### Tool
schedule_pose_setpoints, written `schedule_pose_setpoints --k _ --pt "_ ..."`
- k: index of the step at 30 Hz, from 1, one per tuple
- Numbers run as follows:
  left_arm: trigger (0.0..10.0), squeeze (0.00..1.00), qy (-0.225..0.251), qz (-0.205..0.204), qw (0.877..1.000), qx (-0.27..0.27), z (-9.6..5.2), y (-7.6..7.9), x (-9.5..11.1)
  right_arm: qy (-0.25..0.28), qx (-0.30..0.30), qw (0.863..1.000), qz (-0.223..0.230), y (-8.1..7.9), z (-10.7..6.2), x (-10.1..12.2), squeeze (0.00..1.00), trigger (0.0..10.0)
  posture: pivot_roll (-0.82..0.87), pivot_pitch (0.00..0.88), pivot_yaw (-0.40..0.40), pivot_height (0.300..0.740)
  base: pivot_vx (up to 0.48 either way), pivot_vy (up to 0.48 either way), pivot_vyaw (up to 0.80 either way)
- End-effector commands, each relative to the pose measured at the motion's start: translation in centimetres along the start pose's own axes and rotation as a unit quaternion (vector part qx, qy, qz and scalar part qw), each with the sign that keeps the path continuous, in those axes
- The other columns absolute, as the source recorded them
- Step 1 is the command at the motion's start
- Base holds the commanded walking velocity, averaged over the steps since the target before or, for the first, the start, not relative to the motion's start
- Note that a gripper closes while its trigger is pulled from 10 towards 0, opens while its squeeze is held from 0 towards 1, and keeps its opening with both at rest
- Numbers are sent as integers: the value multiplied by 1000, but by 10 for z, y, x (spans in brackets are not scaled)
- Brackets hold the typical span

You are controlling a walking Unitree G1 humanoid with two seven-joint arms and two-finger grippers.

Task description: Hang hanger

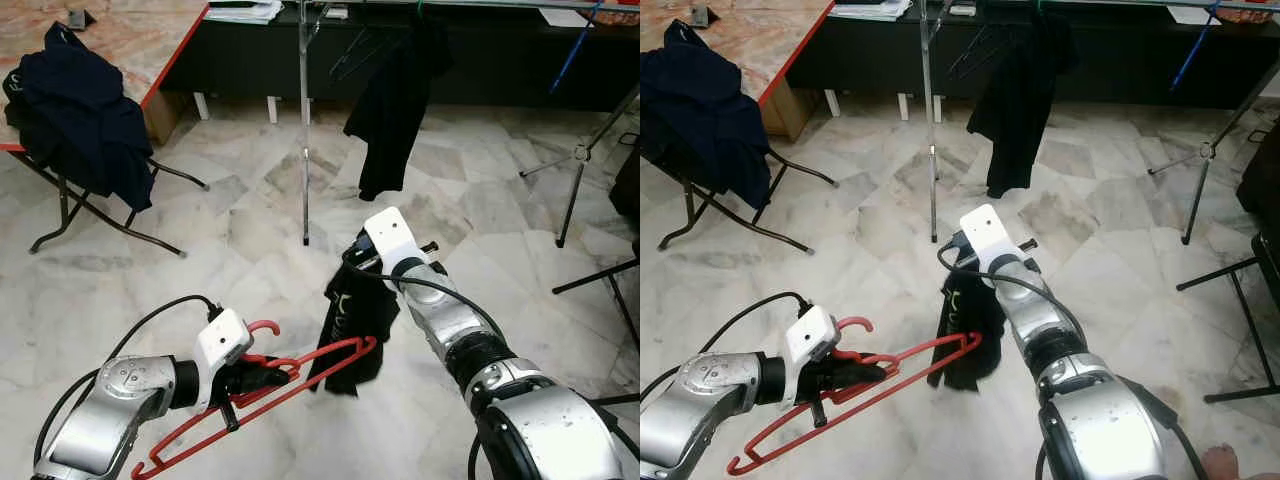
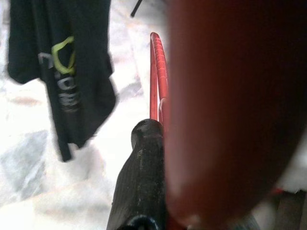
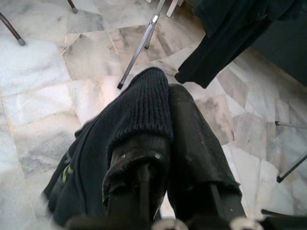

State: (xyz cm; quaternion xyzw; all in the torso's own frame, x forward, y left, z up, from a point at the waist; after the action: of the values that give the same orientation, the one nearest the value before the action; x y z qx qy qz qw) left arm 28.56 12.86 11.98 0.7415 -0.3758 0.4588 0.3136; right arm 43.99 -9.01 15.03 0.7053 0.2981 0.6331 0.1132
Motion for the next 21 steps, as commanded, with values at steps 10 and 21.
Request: schedule_pose_setpoints --k 10,21 --pt "10000 0 89 -20 996 -1 17 13 39 -3 -34 999 23 10 3 11 0 10000 15 202 -13 740 0 0 0" --pt "10000 0 72 -11 996 49 24 1 35 -4 -37 999 34 10 3 12 0 10000 16 181 -14 740 0 0 0"
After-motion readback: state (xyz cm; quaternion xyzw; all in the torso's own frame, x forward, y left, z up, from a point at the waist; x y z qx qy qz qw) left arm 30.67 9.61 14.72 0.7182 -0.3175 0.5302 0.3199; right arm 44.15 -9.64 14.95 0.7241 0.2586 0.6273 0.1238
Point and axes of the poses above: a point about 5 cm out from each wrist's last joint towards the gripper, its own z axis pointing out of the wrist towards the gripper, its own x axis along the axis of the wrist's last joint, y = z × x, the point moved 4 cm from there along z, pointing out of the wrist towards the gripper, and after that the axes turned 9 degrees about -z, right-handed, at the moved point
